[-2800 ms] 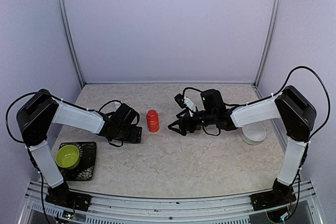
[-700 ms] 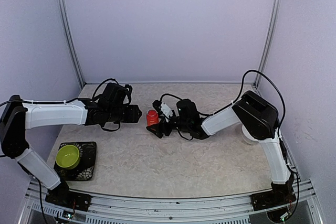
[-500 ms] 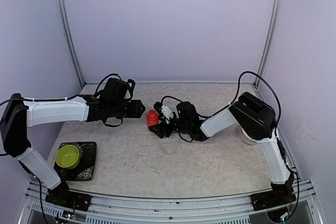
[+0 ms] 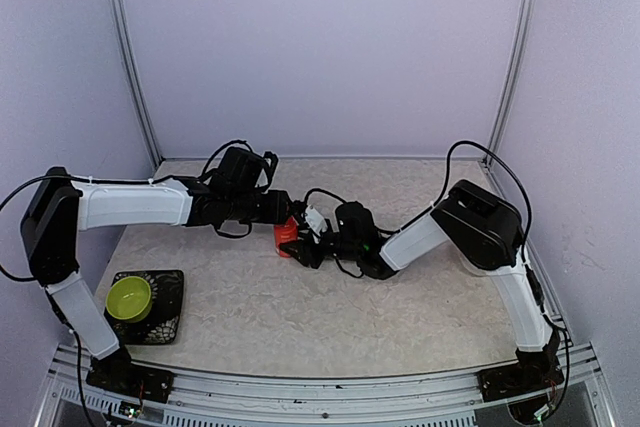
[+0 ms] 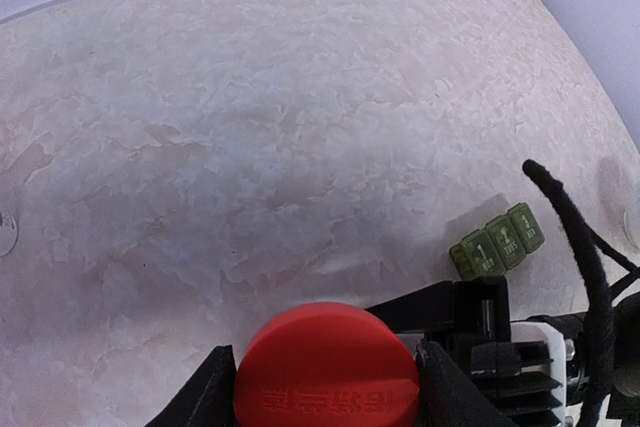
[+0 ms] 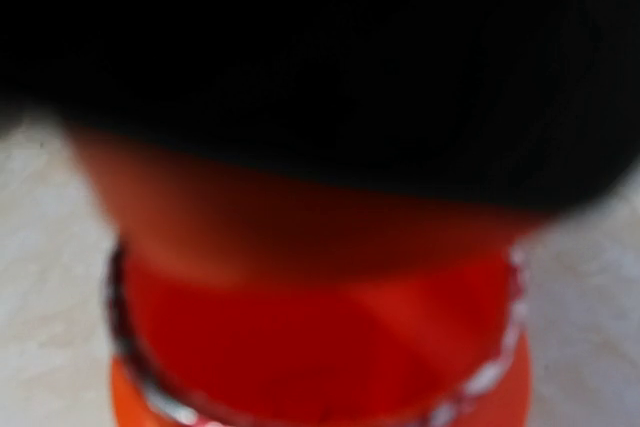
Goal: Sort the pills into containers
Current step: Open the pill bottle at the center of the board, then close the lid of the pill bottle.
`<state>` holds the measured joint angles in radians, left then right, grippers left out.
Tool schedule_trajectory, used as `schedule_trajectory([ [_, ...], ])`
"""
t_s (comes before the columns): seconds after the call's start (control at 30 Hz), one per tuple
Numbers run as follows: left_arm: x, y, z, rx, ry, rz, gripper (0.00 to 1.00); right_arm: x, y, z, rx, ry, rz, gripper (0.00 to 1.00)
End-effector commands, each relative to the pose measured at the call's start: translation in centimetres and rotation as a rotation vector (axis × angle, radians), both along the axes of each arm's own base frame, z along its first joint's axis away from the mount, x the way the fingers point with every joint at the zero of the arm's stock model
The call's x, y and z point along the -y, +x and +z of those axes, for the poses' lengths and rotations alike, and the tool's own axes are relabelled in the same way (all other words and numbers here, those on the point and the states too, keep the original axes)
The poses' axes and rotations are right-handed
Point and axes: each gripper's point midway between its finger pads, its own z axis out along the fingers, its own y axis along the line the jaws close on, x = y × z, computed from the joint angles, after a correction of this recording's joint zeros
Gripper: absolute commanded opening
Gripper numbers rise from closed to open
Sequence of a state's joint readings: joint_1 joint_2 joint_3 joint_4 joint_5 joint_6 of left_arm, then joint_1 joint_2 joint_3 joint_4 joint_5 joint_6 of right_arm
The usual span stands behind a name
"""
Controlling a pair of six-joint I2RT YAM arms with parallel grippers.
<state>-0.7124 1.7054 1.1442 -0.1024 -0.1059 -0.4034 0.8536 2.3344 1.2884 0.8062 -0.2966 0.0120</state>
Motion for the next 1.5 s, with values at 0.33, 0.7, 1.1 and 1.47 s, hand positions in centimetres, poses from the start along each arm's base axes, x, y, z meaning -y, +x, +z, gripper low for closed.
schedule_trajectory([
  [0.33, 1.4, -1.5, -0.5, -0.037, 0.082, -0.029, 0.35, 0.8, -1.8, -0.1, 0.021, -0.022, -0.019, 0.78],
  [0.7, 1.4, -1.6, -0.6, -0.067, 0.147, -0.061, 0.36, 3.9, -3.5, 3.4, 0.02, -0.012, -0.061, 0.94],
  [1.1, 1.3, -1.0, -1.9, -0.081, 0.213, -0.064, 0.36, 7.4, -5.7, 5.7, 0.036, -0.004, -0.092, 0.96],
  [1.47, 0.4, -0.6, -2.3, -0.099, 0.26, -0.059, 0.36, 8.2, -6.4, 6.8, 0.048, 0.008, -0.09, 0.96],
])
